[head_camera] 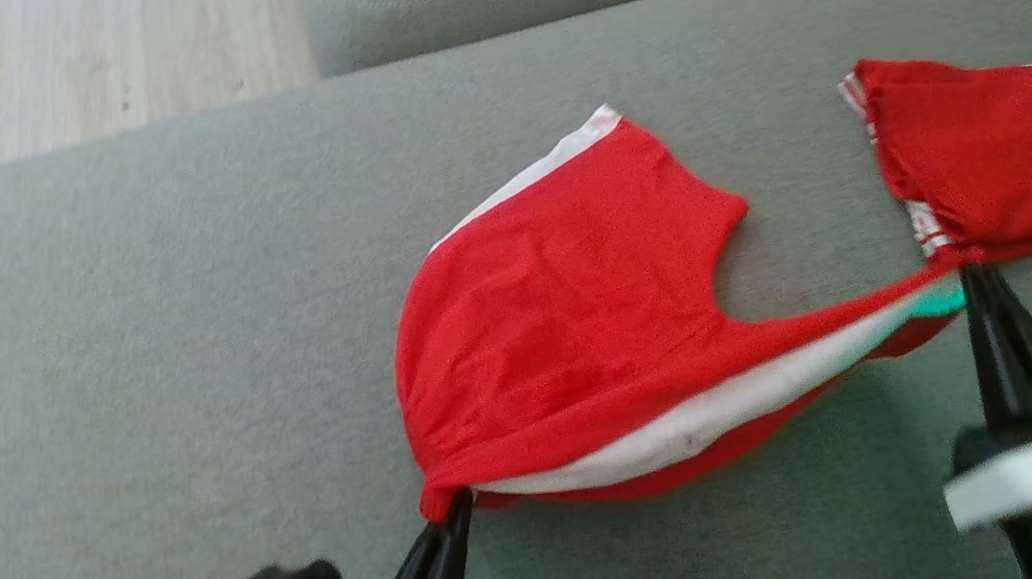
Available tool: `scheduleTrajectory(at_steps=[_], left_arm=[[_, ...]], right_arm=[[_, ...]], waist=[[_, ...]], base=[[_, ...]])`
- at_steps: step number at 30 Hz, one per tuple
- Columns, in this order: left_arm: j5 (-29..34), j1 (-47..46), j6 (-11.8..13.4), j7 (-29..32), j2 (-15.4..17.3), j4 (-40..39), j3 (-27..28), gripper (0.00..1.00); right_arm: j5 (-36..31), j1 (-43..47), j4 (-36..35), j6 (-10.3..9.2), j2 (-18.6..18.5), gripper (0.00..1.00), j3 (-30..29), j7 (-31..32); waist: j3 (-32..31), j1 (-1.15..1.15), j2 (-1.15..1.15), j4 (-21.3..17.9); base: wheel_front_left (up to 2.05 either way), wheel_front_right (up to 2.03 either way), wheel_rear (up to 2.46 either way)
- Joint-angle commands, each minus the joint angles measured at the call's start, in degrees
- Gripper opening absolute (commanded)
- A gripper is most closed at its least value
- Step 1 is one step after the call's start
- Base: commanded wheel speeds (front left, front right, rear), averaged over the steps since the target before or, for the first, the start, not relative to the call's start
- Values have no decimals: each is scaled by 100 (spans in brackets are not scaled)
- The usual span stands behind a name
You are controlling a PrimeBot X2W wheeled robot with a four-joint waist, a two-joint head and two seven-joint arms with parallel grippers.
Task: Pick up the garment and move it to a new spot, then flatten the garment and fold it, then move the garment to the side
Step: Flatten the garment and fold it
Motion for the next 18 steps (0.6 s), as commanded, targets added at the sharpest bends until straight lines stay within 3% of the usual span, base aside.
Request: scheduleTrajectory(at_steps=[1, 11, 18], left_arm=[[-56, -400, -63, 31, -27, -33, 166, 0], [-890, -1654, -607, 311, -851, 1351, 525, 0], [-1055, -2587, -880, 567, -1169, 2238, 606, 0]], right_arm=[[-84, -544, -103, 39, -38, 0, 117, 59], [-201, -2854, 1843, 39, -584, 0, 581, 559], [-48, -4170, 3178, 39, -839, 0, 1103, 674]], waist=[[182, -1, 0, 160], [949, -1, 0, 800], [1318, -1, 0, 1075]], base=[[0, 0, 0], [0, 0, 0], [0, 0, 0]])
